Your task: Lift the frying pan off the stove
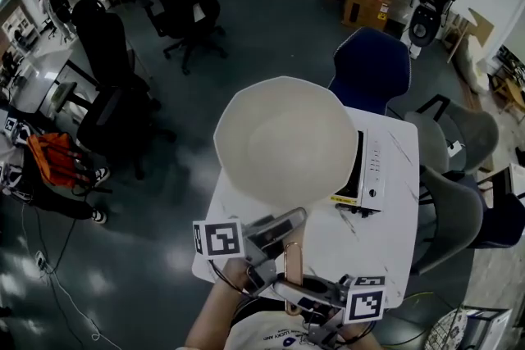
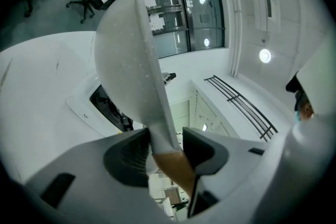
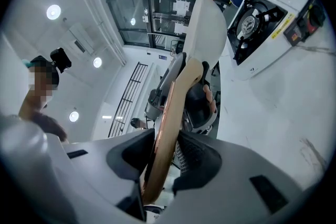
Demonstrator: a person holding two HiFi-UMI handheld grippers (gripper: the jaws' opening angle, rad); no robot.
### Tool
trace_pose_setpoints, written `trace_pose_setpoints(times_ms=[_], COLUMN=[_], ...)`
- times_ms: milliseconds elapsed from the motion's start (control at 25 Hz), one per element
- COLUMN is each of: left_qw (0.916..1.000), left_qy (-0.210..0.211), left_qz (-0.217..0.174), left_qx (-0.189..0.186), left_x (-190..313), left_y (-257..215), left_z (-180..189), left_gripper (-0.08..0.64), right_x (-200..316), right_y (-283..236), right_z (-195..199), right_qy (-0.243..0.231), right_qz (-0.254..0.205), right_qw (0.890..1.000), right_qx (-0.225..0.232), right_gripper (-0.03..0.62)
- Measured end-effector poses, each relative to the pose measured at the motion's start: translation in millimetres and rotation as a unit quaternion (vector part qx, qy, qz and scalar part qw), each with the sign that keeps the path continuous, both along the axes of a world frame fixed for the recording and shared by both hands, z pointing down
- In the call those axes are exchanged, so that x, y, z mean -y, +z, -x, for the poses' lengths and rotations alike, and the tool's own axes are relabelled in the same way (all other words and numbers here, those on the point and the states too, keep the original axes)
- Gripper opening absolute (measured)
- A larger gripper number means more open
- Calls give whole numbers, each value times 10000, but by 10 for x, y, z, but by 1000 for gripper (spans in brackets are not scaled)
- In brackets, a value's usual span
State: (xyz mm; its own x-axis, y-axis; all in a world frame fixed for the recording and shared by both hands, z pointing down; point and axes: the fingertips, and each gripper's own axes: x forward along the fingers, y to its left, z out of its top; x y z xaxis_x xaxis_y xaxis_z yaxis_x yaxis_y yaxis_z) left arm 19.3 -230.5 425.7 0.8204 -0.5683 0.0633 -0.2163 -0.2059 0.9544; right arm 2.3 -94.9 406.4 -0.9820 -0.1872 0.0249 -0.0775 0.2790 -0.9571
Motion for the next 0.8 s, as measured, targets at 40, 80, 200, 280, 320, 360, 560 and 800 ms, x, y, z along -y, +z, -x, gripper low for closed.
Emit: trace_pose_setpoints(times_ms=[40,80,200,280,320,360,560,800], left_qw=[10000,10000,10000,10000,10000,10000,10000,9999], left_qy=[-16,-29,-41,-50,-55,-57,-42,-28], left_qz=[18,30,19,23,26,28,43,37], left_qx=[7,15,-7,-10,-10,-10,-32,-98], left_x=[-3,-8,-5,4,7,8,4,18], left_y=[4,7,-8,-17,-19,-18,-1,0], left_z=[15,26,41,55,61,65,57,31], left_gripper=[189,189,189,189,189,189,189,189], right_x=[-2,-6,-11,-4,-1,0,-5,7], right_y=[-1,1,0,-11,-16,-17,-7,-5], right_z=[10,16,33,50,58,65,73,63], right_qy=[-7,-20,-66,-72,-72,-76,-89,-73], right_qz=[0,-1,6,12,15,17,28,22], right_qw=[10000,10000,10000,10000,10000,10000,10000,10000], right_qx=[2,-3,-23,-19,-15,-11,13,33], right_gripper=[129,129,129,129,130,130,130,130])
